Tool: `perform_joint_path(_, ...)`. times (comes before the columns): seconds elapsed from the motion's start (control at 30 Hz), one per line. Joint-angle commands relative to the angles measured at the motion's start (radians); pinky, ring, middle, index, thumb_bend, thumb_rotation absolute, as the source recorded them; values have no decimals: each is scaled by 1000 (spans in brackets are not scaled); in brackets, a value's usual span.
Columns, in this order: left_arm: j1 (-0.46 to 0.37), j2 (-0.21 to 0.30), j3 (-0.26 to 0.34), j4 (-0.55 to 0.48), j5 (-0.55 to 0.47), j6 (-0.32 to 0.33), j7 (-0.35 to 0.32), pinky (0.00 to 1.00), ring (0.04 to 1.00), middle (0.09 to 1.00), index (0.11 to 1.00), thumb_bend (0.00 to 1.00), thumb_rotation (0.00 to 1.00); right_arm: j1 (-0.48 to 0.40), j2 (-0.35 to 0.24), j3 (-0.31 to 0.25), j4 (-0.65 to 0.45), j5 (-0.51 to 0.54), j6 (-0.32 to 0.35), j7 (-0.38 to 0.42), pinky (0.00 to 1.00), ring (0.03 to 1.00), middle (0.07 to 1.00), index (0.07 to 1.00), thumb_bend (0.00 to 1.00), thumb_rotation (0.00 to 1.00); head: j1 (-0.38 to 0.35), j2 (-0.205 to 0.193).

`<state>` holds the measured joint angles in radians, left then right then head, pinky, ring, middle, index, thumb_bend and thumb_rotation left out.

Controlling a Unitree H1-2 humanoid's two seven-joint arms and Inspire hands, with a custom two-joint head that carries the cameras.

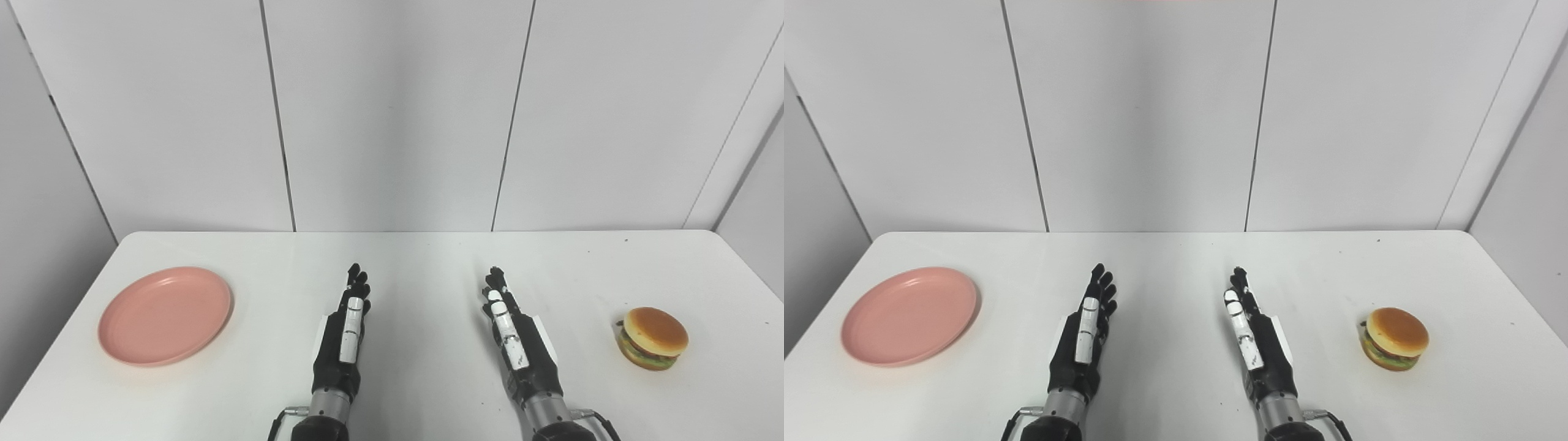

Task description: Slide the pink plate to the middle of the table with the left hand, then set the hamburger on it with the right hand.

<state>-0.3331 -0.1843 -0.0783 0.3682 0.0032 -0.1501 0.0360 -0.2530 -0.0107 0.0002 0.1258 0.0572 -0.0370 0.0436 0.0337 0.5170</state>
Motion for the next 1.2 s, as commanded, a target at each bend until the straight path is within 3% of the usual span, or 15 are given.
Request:
perform_joint_path(0.0, 45, 26, 13, 37, 2, -6, -1, 1000, 1000, 1000, 1000, 722, 1000, -45, 3, 2, -19, 3, -20, 5, 1000, 1000, 1000, 1000, 516, 917, 1, 1)
perform_joint_path(0.63, 49, 24, 13, 49, 1, -31, -3, 1000, 1000, 1000, 1000, 713, 1000, -39, 1, 3, -31, 5, -12, 8, 1000, 1000, 1000, 1000, 499, 911, 21, -6)
perform_joint_path(0.77, 47, 22, 17, 45, -4, -25, -2, 1000, 1000, 1000, 1000, 724, 1000, -31, 5, -8, -32, 24, -23, 6, 1000, 1000, 1000, 1000, 497, 896, 102, -25)
perform_joint_path(0.9, 41, 25, 32, 7, 4, -31, 20, 1000, 1000, 1000, 1000, 692, 1000, -24, -8, -18, -24, 43, -36, 18, 1000, 1000, 1000, 1000, 531, 913, 246, -66)
perform_joint_path(0.93, 38, 26, 37, -4, 5, -30, 26, 1000, 999, 1000, 1000, 716, 1000, -27, -9, -23, -12, 57, -43, 26, 1000, 1000, 1000, 1000, 552, 903, 246, -66)
perform_joint_path(1.03, 8, 64, 74, -79, -23, 0, 12, 1000, 1000, 1000, 1000, 754, 1000, -37, -22, -45, 39, 112, -82, 65, 1000, 1000, 1000, 1000, 587, 857, 313, -91)
perform_joint_path(1.17, -24, 105, 125, -161, -49, 59, 17, 1000, 985, 972, 968, 783, 1000, -34, -37, -59, 49, 136, -94, 83, 1000, 1000, 1000, 1000, 573, 883, 365, -109)
